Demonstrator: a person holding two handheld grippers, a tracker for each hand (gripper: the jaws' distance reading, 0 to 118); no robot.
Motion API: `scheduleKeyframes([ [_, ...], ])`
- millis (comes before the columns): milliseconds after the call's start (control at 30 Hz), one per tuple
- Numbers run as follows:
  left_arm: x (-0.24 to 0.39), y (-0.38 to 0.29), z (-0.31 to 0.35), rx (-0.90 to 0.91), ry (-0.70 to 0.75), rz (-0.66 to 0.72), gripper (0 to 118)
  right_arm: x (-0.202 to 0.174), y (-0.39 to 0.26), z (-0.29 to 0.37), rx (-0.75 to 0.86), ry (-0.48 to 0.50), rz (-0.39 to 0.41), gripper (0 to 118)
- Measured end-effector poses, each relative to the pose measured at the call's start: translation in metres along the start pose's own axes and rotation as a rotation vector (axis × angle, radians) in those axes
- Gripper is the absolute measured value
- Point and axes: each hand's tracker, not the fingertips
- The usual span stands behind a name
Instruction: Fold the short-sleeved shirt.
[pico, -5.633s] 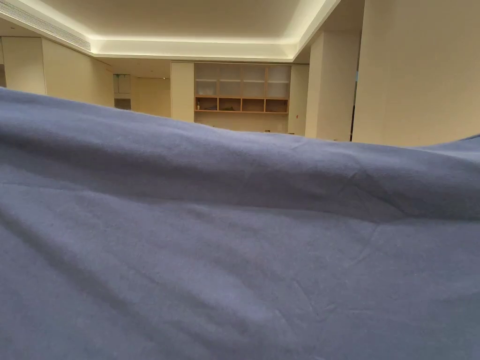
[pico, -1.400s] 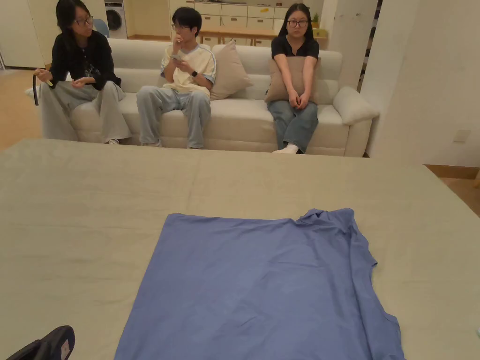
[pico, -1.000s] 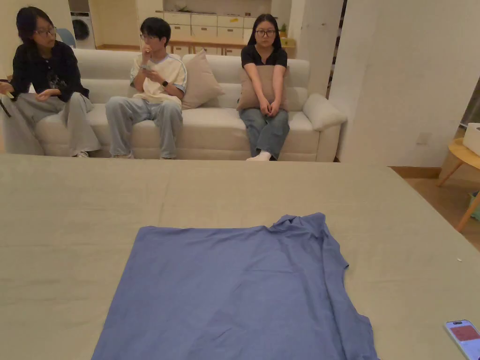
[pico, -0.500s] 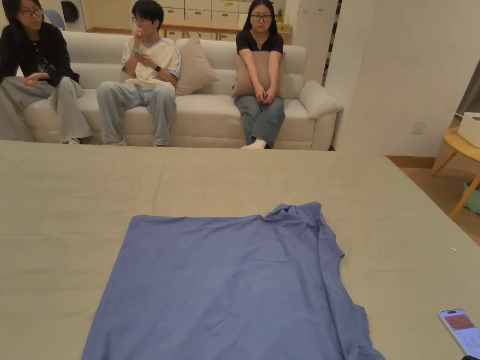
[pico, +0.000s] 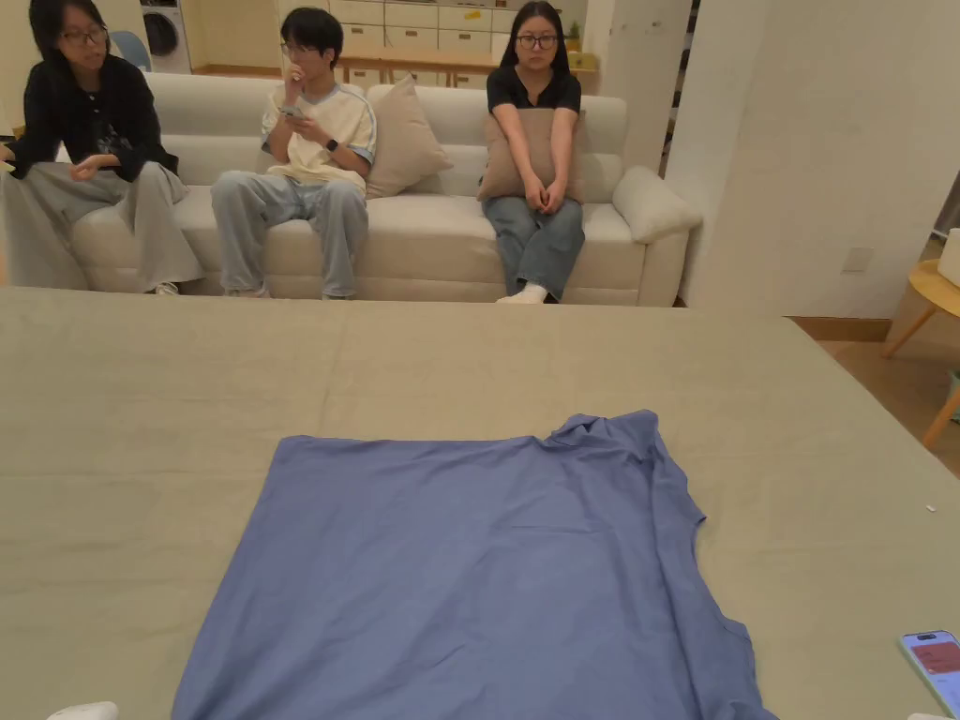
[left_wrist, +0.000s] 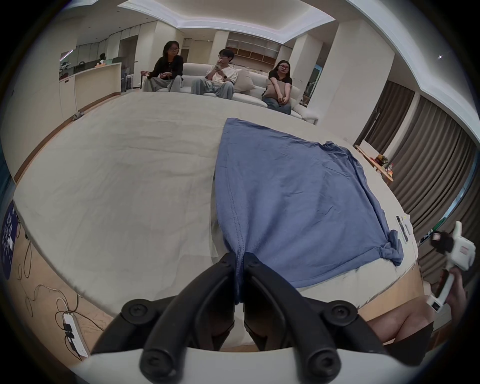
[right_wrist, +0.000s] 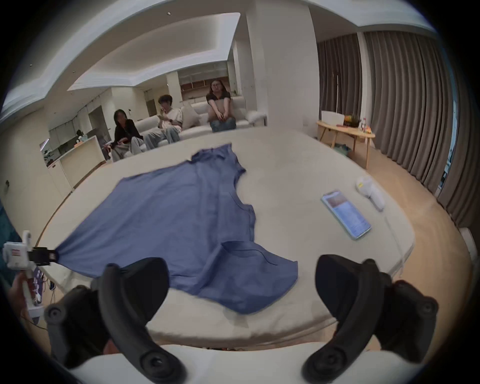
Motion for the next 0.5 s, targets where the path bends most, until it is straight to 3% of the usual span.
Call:
scheduleKeyframes([
  [67,0.002,0.002,0.000,0.000,-0.003,-0.004,3,0.018,-0.009,-0.036,-0.124,-0.043,0.028,115],
  [133,0.003,0.003,-0.001,-0.007,0.000,-0.006,3,0.033,-0.020,-0.066,-0.195,-0.056,-0.002,115],
  [267,0.002,0.005,-0.001,-0.012,0.002,-0.001,3,0.039,-0.033,-0.080,-0.282,-0.042,-0.157,113],
  [300,0.002,0.005,-0.001,-0.012,0.003,0.002,3,0.041,-0.037,-0.083,-0.300,-0.029,-0.183,102],
  [367,0.001,0.006,-0.001,-0.020,0.003,0.007,3,0.041,-0.040,-0.079,-0.313,-0.061,-0.214,67],
  [400,0.002,0.006,-0.001,-0.022,0.004,0.004,3,0.040,-0.040,-0.073,-0.283,-0.092,-0.201,42],
  [433,0.002,0.006,-0.001,-0.022,0.002,-0.001,3,0.035,-0.039,-0.069,-0.248,-0.065,-0.189,10],
  [500,0.002,0.006,-0.001,-0.027,-0.004,-0.008,3,0.036,-0.037,-0.066,-0.232,0.034,-0.236,7],
])
